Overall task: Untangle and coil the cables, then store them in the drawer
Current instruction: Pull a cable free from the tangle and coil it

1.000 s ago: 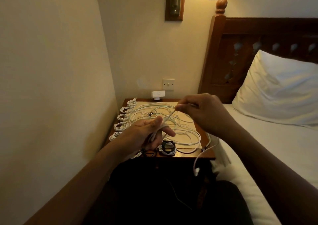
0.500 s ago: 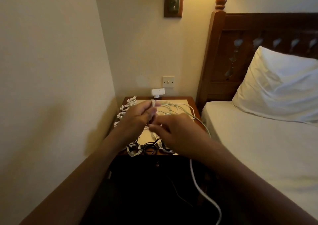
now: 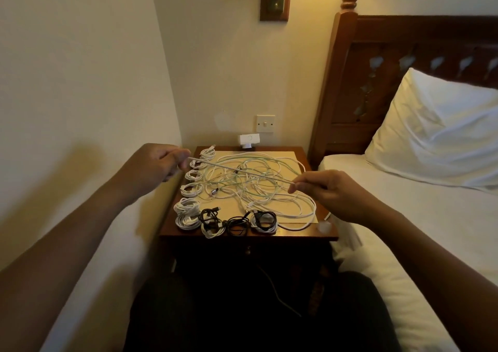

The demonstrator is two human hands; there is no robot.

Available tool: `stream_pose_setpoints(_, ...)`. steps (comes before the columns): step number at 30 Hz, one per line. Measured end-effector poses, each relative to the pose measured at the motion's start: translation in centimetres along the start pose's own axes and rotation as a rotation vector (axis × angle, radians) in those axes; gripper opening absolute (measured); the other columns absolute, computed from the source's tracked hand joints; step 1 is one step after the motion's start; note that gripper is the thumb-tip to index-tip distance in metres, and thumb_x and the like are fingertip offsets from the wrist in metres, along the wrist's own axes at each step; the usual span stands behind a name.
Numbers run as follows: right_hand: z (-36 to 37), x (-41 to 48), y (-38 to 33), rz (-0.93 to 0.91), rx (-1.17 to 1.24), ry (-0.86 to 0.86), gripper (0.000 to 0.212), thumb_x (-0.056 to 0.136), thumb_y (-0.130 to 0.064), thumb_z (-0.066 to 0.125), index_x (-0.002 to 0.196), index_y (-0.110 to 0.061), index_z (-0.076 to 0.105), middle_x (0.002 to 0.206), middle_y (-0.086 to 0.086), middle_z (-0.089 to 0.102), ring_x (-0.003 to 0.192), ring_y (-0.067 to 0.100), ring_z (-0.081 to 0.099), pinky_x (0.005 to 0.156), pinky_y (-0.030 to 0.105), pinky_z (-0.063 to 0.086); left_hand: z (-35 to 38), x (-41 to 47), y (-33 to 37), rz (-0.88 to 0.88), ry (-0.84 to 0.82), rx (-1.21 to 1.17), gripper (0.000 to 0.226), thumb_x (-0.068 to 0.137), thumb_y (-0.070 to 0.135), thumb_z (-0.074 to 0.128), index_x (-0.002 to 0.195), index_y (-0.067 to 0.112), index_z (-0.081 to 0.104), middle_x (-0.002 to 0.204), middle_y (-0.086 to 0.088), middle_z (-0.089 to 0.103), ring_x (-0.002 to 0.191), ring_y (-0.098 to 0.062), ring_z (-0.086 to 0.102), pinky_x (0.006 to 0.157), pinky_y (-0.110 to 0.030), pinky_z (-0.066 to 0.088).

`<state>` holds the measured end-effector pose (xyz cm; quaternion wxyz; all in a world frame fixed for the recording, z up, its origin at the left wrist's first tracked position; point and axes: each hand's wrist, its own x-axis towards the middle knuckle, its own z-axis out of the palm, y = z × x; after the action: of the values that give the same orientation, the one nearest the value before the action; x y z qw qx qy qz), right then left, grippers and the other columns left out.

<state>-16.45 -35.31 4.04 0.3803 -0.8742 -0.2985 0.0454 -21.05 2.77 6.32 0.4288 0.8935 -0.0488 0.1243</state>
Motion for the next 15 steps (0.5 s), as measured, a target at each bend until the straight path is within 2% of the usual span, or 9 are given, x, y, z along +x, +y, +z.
stream_pose_setpoints(2, 0.1, -0.8, 0.1, -0.019, 0.018, -0.032, 0.027, 0.094, -0.048, 0.052, 0.104, -0.04, 0.076, 0.111, -0.028, 0.072, 0.114, -0.009, 0.06, 0.092, 0.021, 0.051, -0.4, 1.1, -1.9, -0.028, 0.095, 0.251, 0.041, 0.103, 0.035, 0.056, 0.067, 0.017, 0.065, 0.055, 0.005, 0.054, 0.052, -0.02, 0.046, 0.06, -0.032, 0.038)
stream_pose_setpoints(4, -0.2, -1.5, -0.3, -0.041, 0.058, -0.054, 0.032, 0.091, -0.049, 0.053, 0.105, -0.034, 0.079, 0.112, -0.024, 0.074, 0.116, -0.006, 0.061, 0.09, 0.016, 0.052, -0.5, 1.6, -2.9, -0.037, 0.103, 0.395, 0.042, 0.102, 0.038, 0.055, 0.067, 0.019, 0.066, 0.061, 0.0, 0.062, 0.059, -0.022, 0.056, 0.063, -0.034, 0.042)
stream_pose_setpoints(6, -1.1, -1.9, -0.3, -0.009, 0.093, -0.072, 0.036, 0.092, -0.049, 0.053, 0.103, -0.029, 0.08, 0.11, -0.017, 0.075, 0.112, -0.002, 0.063, 0.084, 0.017, 0.053, -0.7, 1.7, -3.3, -0.049, 0.119, 0.456, 0.042, 0.103, 0.036, 0.055, 0.066, 0.019, 0.065, 0.063, -0.005, 0.063, 0.063, -0.024, 0.057, 0.064, -0.031, 0.041)
stream_pose_setpoints(8, -2.3, -1.9, 0.8, 0.079, 0.065, -0.031, 0.031, 0.095, -0.045, 0.057, 0.099, -0.028, 0.081, 0.099, -0.017, 0.076, 0.097, -0.004, 0.065, 0.071, 0.015, 0.048, -1.3, 1.6, -3.3, -0.088, 0.121, 0.43, 0.042, 0.103, 0.036, 0.056, 0.066, 0.017, 0.065, 0.064, -0.004, 0.062, 0.064, -0.025, 0.056, 0.063, -0.031, 0.04)
stream_pose_setpoints(9, -2.7, -1.8, 1.8, 0.125, -0.001, 0.015, 0.024, 0.098, -0.04, 0.06, 0.097, -0.028, 0.082, 0.091, -0.019, 0.075, 0.088, -0.005, 0.065, 0.066, 0.013, 0.045, -1.5, 1.3, -3.0, -0.115, 0.076, 0.354, 0.042, 0.102, 0.036, 0.056, 0.067, 0.016, 0.065, 0.063, -0.003, 0.06, 0.062, -0.025, 0.053, 0.062, -0.031, 0.039)
stream_pose_setpoints(11, -2.8, -1.6, 4.5, 0.214, -0.214, 0.121, 0.019, 0.101, -0.028, 0.063, 0.101, -0.027, 0.082, 0.086, -0.019, 0.075, 0.077, 0.0, 0.065, 0.061, 0.013, 0.043, -1.4, 0.2, -1.5, -0.157, -0.143, 0.152, 0.044, 0.102, 0.038, 0.055, 0.069, 0.01, 0.062, 0.061, -0.005, 0.048, 0.057, -0.02, 0.04, 0.058, -0.029, 0.034)
stream_pose_setpoints(13, -2.2, -1.3, 7.0, 0.286, -0.354, 0.189, 0.02, 0.101, -0.024, 0.063, 0.107, -0.02, 0.082, 0.091, -0.01, 0.076, 0.078, 0.007, 0.065, 0.066, 0.021, 0.049, -0.3, -1.2, 0.8, -0.144, -0.393, -0.003, 0.044, 0.102, 0.04, 0.052, 0.072, 0.007, 0.059, 0.064, -0.007, 0.041, 0.057, -0.017, 0.031, 0.053, -0.026, 0.029)
stream_pose_setpoints(15, -0.9, -1.0, 8.4, 0.325, -0.416, 0.22, 0.021, 0.1, -0.023, 0.064, 0.112, -0.019, 0.08, 0.089, -0.009, 0.074, 0.078, 0.01, 0.066, 0.072, 0.026, 0.055, 0.7, -2.4, 3.4, -0.09, -0.532, -0.137, 0.041, 0.101, 0.036, 0.052, 0.071, 0.009, 0.058, 0.061, -0.003, 0.039, 0.053, -0.013, 0.028, 0.049, -0.02, 0.027)
